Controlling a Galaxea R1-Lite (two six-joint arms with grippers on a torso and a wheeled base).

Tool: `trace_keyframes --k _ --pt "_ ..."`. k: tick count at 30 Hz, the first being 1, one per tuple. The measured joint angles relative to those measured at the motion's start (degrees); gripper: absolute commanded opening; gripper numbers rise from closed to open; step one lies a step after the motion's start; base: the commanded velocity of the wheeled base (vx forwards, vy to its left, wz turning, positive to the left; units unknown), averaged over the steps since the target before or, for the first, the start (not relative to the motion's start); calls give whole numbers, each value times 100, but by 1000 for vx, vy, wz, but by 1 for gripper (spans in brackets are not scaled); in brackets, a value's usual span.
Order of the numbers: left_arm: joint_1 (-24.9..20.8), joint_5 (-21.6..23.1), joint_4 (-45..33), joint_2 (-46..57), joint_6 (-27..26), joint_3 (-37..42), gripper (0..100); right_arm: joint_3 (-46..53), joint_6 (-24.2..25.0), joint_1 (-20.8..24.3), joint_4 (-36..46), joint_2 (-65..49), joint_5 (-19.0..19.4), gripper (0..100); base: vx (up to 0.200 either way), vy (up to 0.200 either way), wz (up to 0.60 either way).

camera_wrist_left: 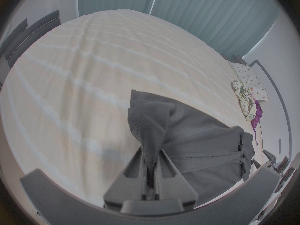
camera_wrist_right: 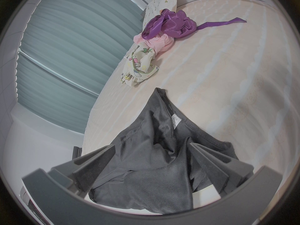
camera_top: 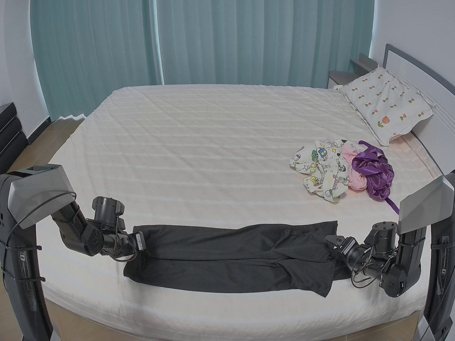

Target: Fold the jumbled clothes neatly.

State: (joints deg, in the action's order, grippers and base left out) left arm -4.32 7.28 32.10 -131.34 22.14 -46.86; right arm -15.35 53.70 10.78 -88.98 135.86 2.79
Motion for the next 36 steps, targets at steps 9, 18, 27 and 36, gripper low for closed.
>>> trace_keyframes --k 9,18,27,36 --pt "441 73 -24 350 6 98 0 57 82 -22 0 -6 0 100 0 0 0" --pt "1059 534 -697 852 16 130 0 68 88 -37 0 -15 7 100 0 0 0" --pt "1807 769 -1527 1414 -96 -140 0 68 90 -107 0 -15 10 100 0 0 0" --pt "1785 719 -2031 1812 -60 -341 0 79 90 -105 0 -33 16 100 0 0 0"
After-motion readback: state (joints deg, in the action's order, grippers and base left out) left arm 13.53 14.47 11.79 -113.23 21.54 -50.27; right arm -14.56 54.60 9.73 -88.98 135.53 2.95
